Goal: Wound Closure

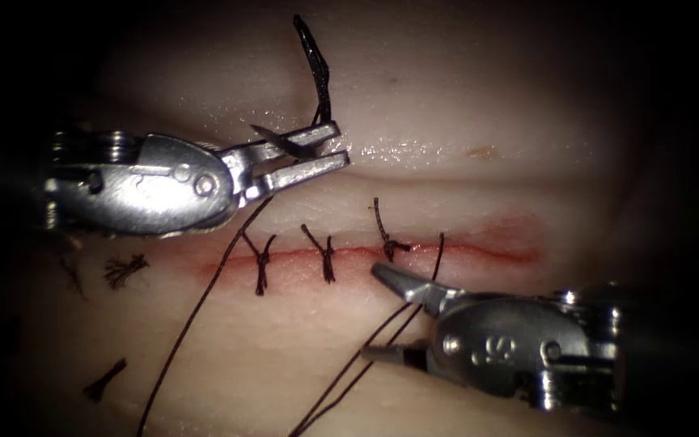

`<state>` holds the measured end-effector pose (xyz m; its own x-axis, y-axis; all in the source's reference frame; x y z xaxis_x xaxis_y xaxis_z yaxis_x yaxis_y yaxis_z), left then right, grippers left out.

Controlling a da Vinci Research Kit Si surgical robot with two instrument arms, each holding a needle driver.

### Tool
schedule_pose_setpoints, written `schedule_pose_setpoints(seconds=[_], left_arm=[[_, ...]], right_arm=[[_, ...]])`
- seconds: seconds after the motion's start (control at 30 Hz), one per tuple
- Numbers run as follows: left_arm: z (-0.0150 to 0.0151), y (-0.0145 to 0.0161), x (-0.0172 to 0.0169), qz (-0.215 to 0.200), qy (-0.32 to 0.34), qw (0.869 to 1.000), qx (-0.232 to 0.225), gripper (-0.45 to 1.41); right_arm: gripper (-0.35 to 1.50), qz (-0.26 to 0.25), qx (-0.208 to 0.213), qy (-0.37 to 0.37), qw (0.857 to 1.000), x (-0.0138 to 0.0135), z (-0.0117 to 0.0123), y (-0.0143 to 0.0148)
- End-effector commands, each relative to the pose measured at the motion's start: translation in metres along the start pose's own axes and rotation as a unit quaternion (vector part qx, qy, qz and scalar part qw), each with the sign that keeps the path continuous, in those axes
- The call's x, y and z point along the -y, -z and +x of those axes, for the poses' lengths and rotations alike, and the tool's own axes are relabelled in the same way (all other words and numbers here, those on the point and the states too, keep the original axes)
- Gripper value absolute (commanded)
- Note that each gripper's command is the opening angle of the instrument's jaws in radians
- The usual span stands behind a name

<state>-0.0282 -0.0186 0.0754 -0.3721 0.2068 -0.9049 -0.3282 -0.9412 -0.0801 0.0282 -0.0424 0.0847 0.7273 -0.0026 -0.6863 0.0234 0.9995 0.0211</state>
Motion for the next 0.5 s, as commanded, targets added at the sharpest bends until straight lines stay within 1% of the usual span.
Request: schedule_pose_setpoints(seconds=[0.03, 0.27, 0.5], left_arm=[[-0.0004, -0.0007, -0.0004, -0.001, 0.000, 1.000, -0.001, -0.45], [-0.0003, -0.0007, -0.0004, -0.001, 0.001, 1.000, 0.000, -0.45], [-0.0004, -0.0006, -0.0004, -0.001, 0.000, 1.000, -0.001, -0.45]], right_arm=[[1.37, 0.002, -0.002, 0.001, 1.000, 0.0003, 0.0001, -0.0007], [1.37, 0.013, 0.004, 0.006, 1.000, 0.0008, 0.0002, -0.0018], [1.37, 0.034, 0.022, 0.019, 0.999, 0.0011, -0.0001, -0.0032]])
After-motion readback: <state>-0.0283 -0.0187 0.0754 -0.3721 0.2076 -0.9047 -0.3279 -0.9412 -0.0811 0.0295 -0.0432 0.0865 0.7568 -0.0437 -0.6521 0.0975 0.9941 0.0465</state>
